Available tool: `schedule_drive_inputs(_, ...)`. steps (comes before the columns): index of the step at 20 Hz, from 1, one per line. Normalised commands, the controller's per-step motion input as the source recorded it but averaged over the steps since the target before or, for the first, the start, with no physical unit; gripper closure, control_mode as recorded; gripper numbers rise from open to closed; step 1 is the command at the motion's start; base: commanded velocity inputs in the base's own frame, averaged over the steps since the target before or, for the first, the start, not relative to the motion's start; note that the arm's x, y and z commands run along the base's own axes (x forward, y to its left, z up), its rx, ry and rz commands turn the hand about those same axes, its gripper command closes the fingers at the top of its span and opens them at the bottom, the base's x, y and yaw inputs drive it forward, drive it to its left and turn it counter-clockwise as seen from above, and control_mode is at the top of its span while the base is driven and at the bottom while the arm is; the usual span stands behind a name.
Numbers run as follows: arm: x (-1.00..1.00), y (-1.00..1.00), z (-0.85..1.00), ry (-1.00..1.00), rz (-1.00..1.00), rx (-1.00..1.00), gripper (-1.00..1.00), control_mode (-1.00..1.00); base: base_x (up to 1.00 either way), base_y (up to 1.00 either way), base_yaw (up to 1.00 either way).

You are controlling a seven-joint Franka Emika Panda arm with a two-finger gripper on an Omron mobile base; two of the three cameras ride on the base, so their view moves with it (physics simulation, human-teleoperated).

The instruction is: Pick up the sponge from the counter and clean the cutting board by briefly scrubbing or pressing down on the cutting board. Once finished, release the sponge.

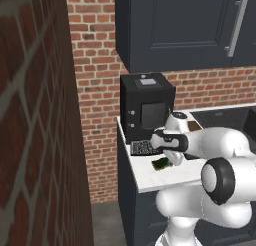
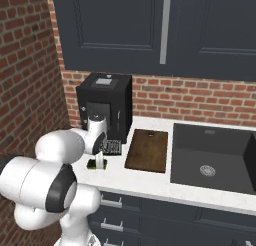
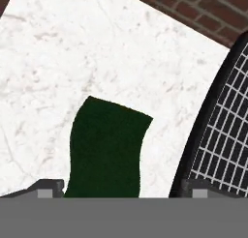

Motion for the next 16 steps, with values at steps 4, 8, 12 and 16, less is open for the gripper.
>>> schedule_drive_inputs(4,-0.65,0.00,0.91,-0.07,0.09,0.11,-1.00,-1.00,0.00,0.00,0.00)
schedule_drive_inputs(8,-1.00,0.00,0.83,-0.15,0.06,0.15,-1.00,-1.00,0.00,0.00,0.00)
schedule_drive_inputs(12,-0.97,0.00,0.85,-0.12,0.06,0.09,-1.00,-1.00,0.00,0.00,0.00)
schedule_drive_inputs(16,-0.72,0.00,0.99,-0.06,0.00,0.01,-1.00,-1.00,0.00,0.00,0.00)
